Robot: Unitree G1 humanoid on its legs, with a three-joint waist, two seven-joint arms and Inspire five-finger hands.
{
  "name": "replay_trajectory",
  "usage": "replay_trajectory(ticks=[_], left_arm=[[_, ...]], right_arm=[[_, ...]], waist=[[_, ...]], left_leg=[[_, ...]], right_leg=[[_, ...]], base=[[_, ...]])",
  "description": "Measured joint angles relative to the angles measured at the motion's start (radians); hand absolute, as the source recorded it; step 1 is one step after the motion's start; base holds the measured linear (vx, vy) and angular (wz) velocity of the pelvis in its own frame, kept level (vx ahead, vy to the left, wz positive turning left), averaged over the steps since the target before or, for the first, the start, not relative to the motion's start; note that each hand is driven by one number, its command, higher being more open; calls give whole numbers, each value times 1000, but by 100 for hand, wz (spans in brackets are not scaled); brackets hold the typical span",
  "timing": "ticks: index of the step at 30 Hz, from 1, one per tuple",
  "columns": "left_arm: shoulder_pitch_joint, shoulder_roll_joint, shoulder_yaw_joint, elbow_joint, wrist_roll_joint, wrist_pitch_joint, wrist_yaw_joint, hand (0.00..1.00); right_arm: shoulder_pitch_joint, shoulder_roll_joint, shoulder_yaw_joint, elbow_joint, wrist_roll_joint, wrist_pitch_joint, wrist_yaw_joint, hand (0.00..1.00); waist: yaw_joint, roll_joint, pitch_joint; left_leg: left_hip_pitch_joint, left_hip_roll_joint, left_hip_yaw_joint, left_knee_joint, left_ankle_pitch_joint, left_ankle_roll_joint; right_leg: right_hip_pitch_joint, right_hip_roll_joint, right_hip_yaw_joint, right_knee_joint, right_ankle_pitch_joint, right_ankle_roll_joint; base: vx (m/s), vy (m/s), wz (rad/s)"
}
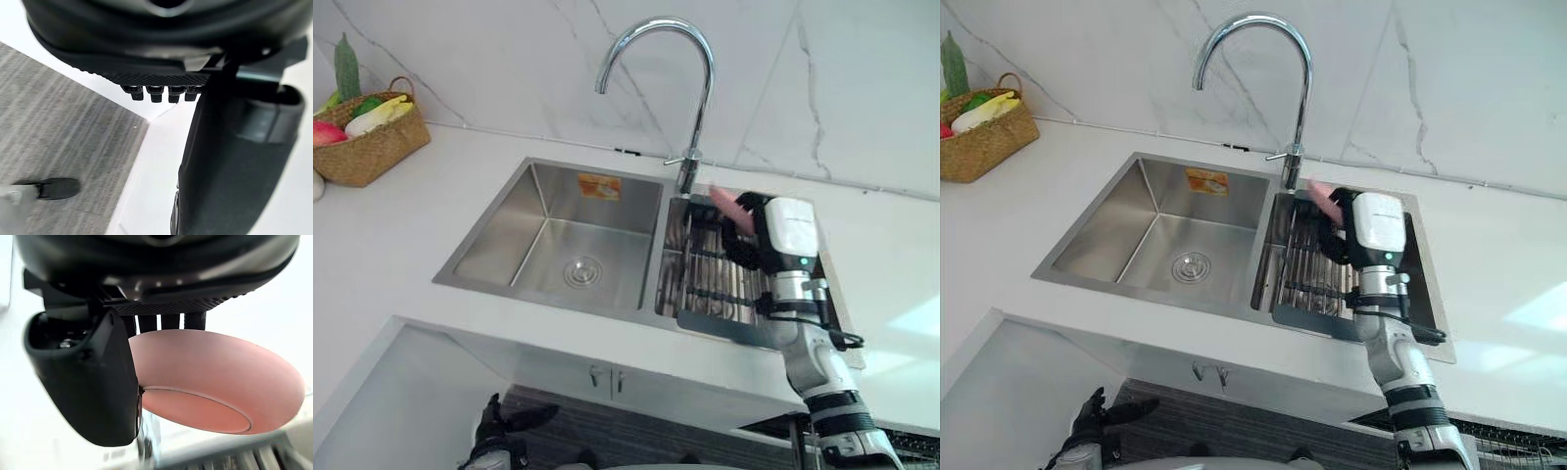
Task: Walk over to the sink, pick up the cup, carry it to the dishwasher, place the cup inside the dishwasher, then close the dishwasher door
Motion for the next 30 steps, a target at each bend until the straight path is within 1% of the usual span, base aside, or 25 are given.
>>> replay_trajectory(ticks=[2, 3, 4, 5, 6, 8, 9, 10, 11, 12, 13, 14, 15, 16, 17, 19, 20, 22, 23, 24, 25, 26, 27, 29, 30], left_arm=[[7, 3, 4, -25, 41, -3, -44, 100], [13, 0, 2, -24, 54, -4, -77, 100], [18, -5, -4, -24, 56, -8, -94, 100], [37, -24, -12, -25, 58, -30, -128, 100], [57, -36, -24, -26, 58, -41, -152, 100], [79, -37, -38, -21, 49, -25, -173, 100], [88, -24, -44, -19, 41, -24, -195, 100], [87, -12, -46, -18, 34, -22, -205, 100], [87, 13, -46, -18, 30, -13, -221, 100], [84, 25, -46, -18, 31, -8, -235, 100], [83, 43, -46, -19, 33, 2, -260, 100], [83, 39, -43, -19, 26, 9, -261, 100], [83, 35, -38, -19, 18, 10, -259, 100], [87, 20, -11, -19, -15, 12, -238, 100], [89, 11, 17, -17, -29, 12, -215, 100], [96, 14, 30, -15, -31, 11, -188, 100], [93, 23, 38, -15, -41, 9, -184, 100], [76, 39, 42, -14, -58, 8, -177, 100], [53, 48, 64, -4, -61, 12, -166, 100], [46, 54, 71, -4, -59, 12, -166, 100], [30, 67, 79, 3, -55, 12, -169, 100], [15, 55, 79, 11, -54, 12, -175, 100], [12, 47, 77, 11, -54, 10, -178, 100], [6, 29, 53, 19, -48, -3, -183, 100], [-10, -1, 68, 47, -47, -24, -123, 100]], right_arm=[[11, -39, -65, -60, 39, -8, 2, 0], [13, -59, -95, -78, 40, -8, 2, 0], [17, -73, -110, -87, 44, -8, 3, 0], [23, -107, -130, -107, 65, -8, 11, 0], [23, -139, -140, -119, 67, -13, 14, 0], [24, -175, -150, -129, 66, -26, 15, 0], [34, -178, -173, -127, 65, -36, 14, 0], [40, -174, -183, -119, 62, -36, 14, 0], [55, -175, -198, -97, 55, -29, 19, 0], [70, -175, -212, -95, 55, -23, 24, 0], [84, -172, -226, -89, 55, -5, 26, 0], [78, -173, -223, -79, 54, 1, 27, 0], [66, -173, -216, -76, 53, -4, 27, 0], [41, -174, -198, -63, 28, -23, 27, 0], [38, -174, -183, -53, 10, -35, 28, 0], [38, -174, -180, -39, -18, -53, 27, 0], [34, -174, -179, -25, -23, -63, 23, 0], [11, -174, -174, 3, -25, -72, 23, 0], [-17, -174, -156, 24, -46, -65, 29, 0], [-24, -174, -149, 24, -53, -61, 39, 0], [-38, -174, -136, 23, -53, -53, 69, 0], [-37, -175, -129, 24, -53, -41, 109, 0], [-34, -175, -124, 26, -52, -29, 127, 0], [-16, -175, -121, 31, -51, -11, 171, 0], [9, -173, -123, 30, -48, 4, 178, 0]], waist=[[-1, 14, 5], [-3, 30, 16], [-6, 50, 21], [-4, 97, 22], [0, 120, 24], [-2, 153, 31], [-10, 154, 48], [-14, 143, 61], [-30, 117, 78], [-33, 106, 84], [-36, 95, 92], [-19, 118, 84], [-6, 128, 87], [7, 135, 91], [13, 134, 91], [25, 129, 88], [34, 113, 80], [50, 90, 67], [63, 65, 53], [69, 53, 50], [73, 31, 55], [73, 42, 50], [68, 52, 46], [50, 53, 49], [47, 56, 47]], left_leg=[[11, 7, 25, 26, -22, 5], [-16, 20, 31, 156, -92, 12], [-45, 35, 27, 257, -146, 15], [-94, 70, 1, 434, -229, 15], [-115, 78, -43, 529, -275, 11], [-111, 77, -76, 542, -318, -4], [-98, 68, -72, 512, -343, -1], [-95, 58, -60, 509, -339, 3], [-95, 38, -37, 512, -338, 8], [-94, 30, -25, 519, -339, 13], [-87, 21, 7, 509, -326, 36], [-73, 43, 72, 458, -300, 57], [-72, 62, 118, 446, -286, 60], [-69, 94, 184, 431, -270, 59], [-62, 121, 226, 413, -256, 55], [-54, 159, 275, 399, -239, 44], [-67, 178, 304, 397, -226, 32], [-105, 202, 339, 412, -215, 17], [-147, 233, 371, 439, -202, -3], [-158, 242, 381, 450, -196, -12], [-170, 257, 386, 475, -186, -31], [-166, 281, 382, 469, -166, -55], [-159, 294, 380, 455, -149, -63], [-128, 306, 367, 371, -81, -78], [-116, 312, 353, 302, -29, -94]], right_leg=[[6, 8, 47, 3, 0, 0], [22, 10, 77, 16, 0, -1], [25, 16, 96, 33, -3, -5], [13, 35, 143, 71, -17, -17], [-7, 41, 208, 100, -39, -9], [-62, 50, 311, 137, -43, -2], [-116, 50, 365, 181, -42, 0], [-140, 40, 388, 207, -42, 1], [-172, 21, 421, 241, -46, 14], [-181, 9, 428, 245, -47, 17], [-176, -3, 420, 198, -64, 24], [-176, -28, 307, 183, -111, -35], [-198, -50, 243, 227, -126, -85], [-237, -85, 149, 371, -146, -144], [-231, -123, 93, 504, -173, -184], [-181, -178, 53, 637, -199, -211], [-147, -214, 39, 678, -203, -207], [-116, -239, 31, 674, -203, -207], [-79, -239, 13, 575, -179, -176], [-56, -230, 6, 510, -143, -161], [-3, -202, 11, 398, -99, -107], [8, -171, 5, 376, -128, -63], [10, -155, 6, 378, -135, -52], [6, -133, 7, 421, -152, -26], [-9, -116, 6, 432, -168, -3]], base=[[81, -8, -31], [57, 12, -46], [30, 49, -70], [-15, 105, -106], [-23, 133, -129], [-31, 195, -153], [-97, 217, -138], [-175, 164, -100], [-200, 170, -59], [-255, 171, -58], [-254, 174, -88], [-256, 177, -116], [-219, 179, -165], [-189, 176, -154], [-166, 159, -135], [-114, 58, -103], [-108, -43, -97], [-99, -132, -90], [-128, -270, -94], [-149, -413, -93], [-175, -484, -60], [-147, -406, -44], [-147, -342, -13], [-116, -245, 9], [-111, -199, 9]])
